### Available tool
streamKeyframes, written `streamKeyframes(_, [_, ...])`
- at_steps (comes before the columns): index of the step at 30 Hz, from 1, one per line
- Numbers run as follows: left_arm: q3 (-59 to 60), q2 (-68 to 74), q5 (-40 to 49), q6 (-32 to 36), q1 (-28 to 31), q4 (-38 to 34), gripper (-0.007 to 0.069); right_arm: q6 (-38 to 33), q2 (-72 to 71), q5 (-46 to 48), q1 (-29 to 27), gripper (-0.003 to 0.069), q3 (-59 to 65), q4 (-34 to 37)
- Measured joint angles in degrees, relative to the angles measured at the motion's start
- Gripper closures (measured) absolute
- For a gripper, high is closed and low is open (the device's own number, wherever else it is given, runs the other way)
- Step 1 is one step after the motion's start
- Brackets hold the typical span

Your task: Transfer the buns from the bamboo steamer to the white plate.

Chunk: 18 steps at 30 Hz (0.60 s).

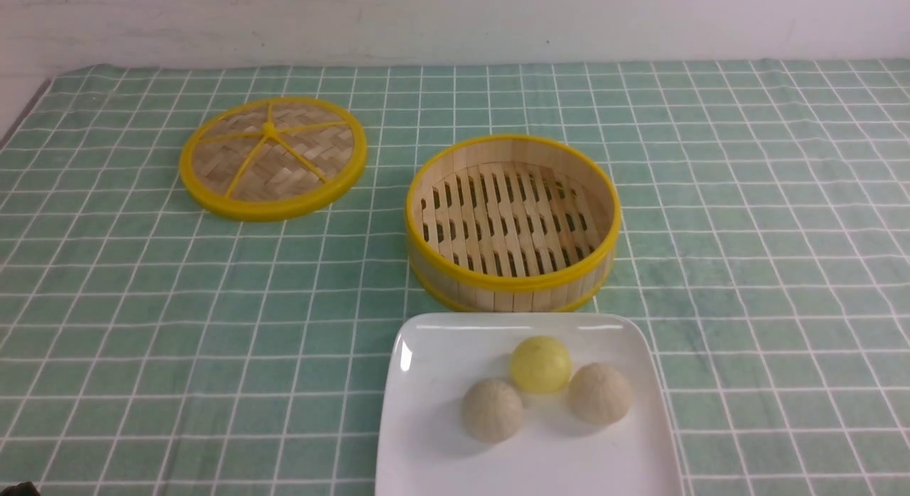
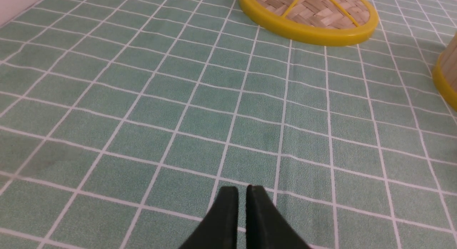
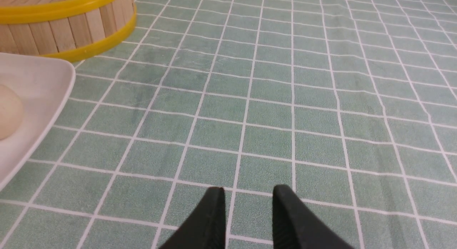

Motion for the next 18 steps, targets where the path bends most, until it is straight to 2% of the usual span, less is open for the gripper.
streamKeyframes(18, [0.0,0.0,0.05,0.0,0.0,0.11,0.0552,0.0,0.0,0.0,0.0,0.0433,0.0,0.0])
